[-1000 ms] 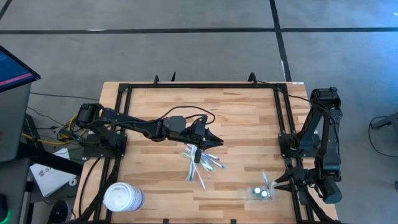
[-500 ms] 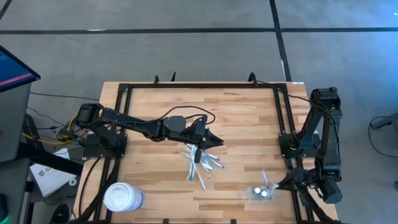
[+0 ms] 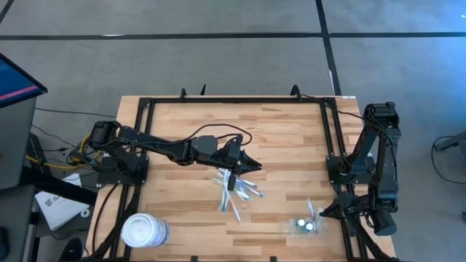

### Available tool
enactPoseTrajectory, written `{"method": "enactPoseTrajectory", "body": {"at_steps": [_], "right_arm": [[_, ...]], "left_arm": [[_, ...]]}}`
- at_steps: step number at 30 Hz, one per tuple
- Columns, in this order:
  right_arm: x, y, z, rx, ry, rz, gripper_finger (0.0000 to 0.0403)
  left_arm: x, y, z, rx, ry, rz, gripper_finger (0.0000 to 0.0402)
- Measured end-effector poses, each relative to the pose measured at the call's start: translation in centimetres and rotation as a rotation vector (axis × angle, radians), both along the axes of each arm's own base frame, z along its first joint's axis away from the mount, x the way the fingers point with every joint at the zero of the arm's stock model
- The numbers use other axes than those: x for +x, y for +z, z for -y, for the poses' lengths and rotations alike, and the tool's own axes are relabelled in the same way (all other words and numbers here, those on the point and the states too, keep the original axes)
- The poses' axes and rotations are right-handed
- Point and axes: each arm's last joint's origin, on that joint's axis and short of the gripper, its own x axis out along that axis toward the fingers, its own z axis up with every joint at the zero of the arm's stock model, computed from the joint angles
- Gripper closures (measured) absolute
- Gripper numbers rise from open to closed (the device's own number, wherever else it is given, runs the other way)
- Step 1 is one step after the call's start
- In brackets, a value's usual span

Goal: Pick & Place toothbrushing station
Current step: Put the green toothbrush into the transparent organizer, then put the blue toothbrush into the transparent organizer

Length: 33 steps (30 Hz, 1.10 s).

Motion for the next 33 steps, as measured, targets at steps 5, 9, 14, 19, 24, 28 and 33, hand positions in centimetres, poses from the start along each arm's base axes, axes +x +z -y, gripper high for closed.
{"method": "enactPoseTrajectory", "body": {"at_steps": [5,9,14,19,24,28,33], "right_arm": [[-0.3,0.0,0.0,0.005,0.014,0.005,0.0398],[-0.3,0.1,0.0,0.006,0.007,0.025,0.0395],[-0.3,0.1,0.0,0.004,0.006,0.042,0.0375],[-0.3,0.1,0.0,0.004,0.006,0.043,0.0340],[-0.3,0.2,0.1,0.002,0.007,0.046,0.0315],[-0.3,0.7,0.7,0.008,0.007,0.046,0.0309],[-0.2,1.8,1.8,0.037,-0.002,0.066,0.0311]], "left_arm": [[0.0,0.0,0.0,0.000,0.000,-0.001,0.0361],[0.0,0.0,0.0,0.000,0.000,-0.001,0.0361],[0.0,0.0,0.0,0.000,0.000,-0.001,0.0361],[0.0,0.0,0.0,0.000,0.000,-0.001,0.0361],[0.0,0.0,0.0,0.000,0.000,-0.001,0.0361],[0.0,0.0,0.0,0.000,0.000,-0.001,0.0361],[0.0,0.0,0.0,0.000,0.000,-0.001,0.0361]]}}
